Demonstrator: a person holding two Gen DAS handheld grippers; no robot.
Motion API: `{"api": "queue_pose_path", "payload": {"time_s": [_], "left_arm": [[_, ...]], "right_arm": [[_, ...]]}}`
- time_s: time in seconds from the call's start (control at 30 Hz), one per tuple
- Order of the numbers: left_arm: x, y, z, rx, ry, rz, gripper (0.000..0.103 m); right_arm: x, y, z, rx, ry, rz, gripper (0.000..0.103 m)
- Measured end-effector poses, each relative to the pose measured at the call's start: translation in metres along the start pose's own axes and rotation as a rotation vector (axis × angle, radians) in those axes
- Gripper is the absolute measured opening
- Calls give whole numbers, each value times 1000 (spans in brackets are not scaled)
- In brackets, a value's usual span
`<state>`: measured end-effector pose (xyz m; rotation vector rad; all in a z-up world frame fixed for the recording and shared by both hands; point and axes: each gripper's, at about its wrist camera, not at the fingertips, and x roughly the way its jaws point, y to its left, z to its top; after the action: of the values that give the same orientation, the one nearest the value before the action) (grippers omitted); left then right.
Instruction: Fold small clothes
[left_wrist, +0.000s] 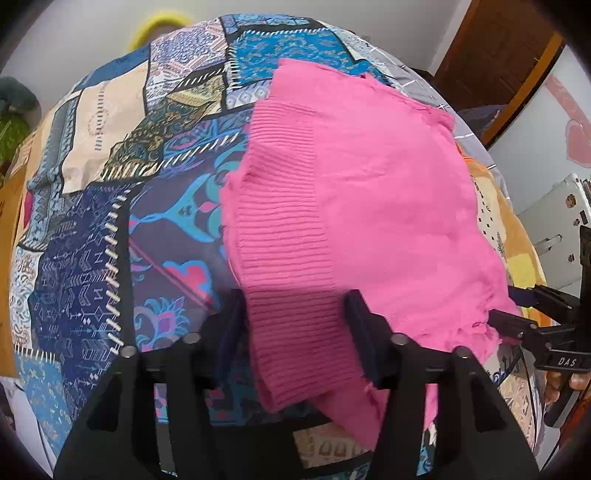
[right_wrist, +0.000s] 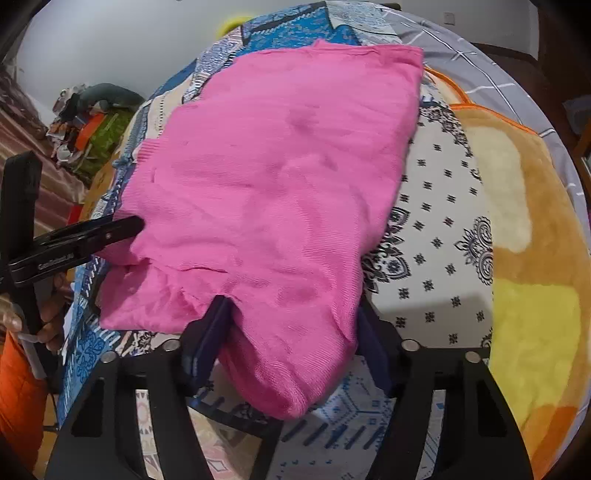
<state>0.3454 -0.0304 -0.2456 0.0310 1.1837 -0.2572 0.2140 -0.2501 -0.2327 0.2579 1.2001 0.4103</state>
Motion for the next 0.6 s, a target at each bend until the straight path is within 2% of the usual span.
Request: {"api": "queue_pose_path", "payload": {"time_s": [0.07,0.13,0.17,0.2,0.23,0.3,0.43,0.6], "left_arm": [[1,-4,1,11,-5,4,39],[0,-7,2,5,-6,-12,19],[0,-8,2,1,-1,-28,13],[-1,-9,2,-2,1,-41,11],[-1,-10,2,-1,-2,-32,10],[-3,-11,1,-2,-4,-26,9],[-17,-7,-7,8,-22,-17,9],[-49,6,-25,-15,-53,-18,9]], "right_arm": [[-2,2,-1,-14,-10,6,50],[-1,6,0,-27,-21,6,39],[-3,8,-1,-36,-26,4,35],[-5,11,-1,-48,-33,-1,26],[-4,10,1,-54,-37,-3,16],[-9,13,2,-61,-44,-11,11],[-24,18,2,-79,-63,28,10],[-46,47,-3,-152,-93,43,10]]}}
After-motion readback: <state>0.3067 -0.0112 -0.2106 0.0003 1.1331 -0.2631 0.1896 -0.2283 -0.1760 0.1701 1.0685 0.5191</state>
